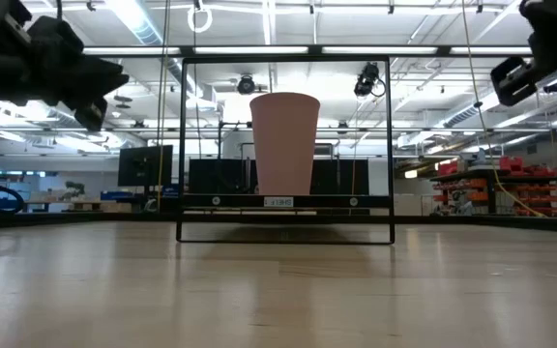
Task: Stack small to large cups/mugs on shelf
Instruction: Return to Home Position
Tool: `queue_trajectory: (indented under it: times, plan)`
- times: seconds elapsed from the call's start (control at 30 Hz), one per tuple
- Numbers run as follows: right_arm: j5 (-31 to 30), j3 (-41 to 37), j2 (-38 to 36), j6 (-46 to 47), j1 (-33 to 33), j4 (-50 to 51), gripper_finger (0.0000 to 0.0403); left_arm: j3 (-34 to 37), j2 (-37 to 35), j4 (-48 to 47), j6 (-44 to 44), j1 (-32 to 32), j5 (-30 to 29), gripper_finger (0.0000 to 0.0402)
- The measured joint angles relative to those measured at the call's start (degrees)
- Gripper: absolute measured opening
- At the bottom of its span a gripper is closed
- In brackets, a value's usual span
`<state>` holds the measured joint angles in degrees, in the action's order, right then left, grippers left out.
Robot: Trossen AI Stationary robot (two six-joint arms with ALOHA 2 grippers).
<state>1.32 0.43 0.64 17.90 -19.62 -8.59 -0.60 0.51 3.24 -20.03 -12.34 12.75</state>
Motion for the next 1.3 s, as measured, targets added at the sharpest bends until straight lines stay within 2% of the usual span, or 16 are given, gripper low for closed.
queue_trajectory:
  times: [0.2, 0.33, 1.3]
  plan:
    - [-0.01, 0.0, 0.11, -14.9, 0.0, 7.42, 0.0009, 0.0, 0.7, -0.35, 8.62, 0.0, -0.31, 0.0079]
    - [0.0, 0.0, 0.67, -20.7, -0.02, 7.12, 0.0009, 0.0, 0.65, -0.35, 12.35, 0.0, -0.31, 0.0082]
    - [0.0, 0.02, 1.16, -21.06, -0.02, 7.07, 0.0009, 0.11, 0.61, 1.51, 12.76, 0.0, -0.24, 0.0079]
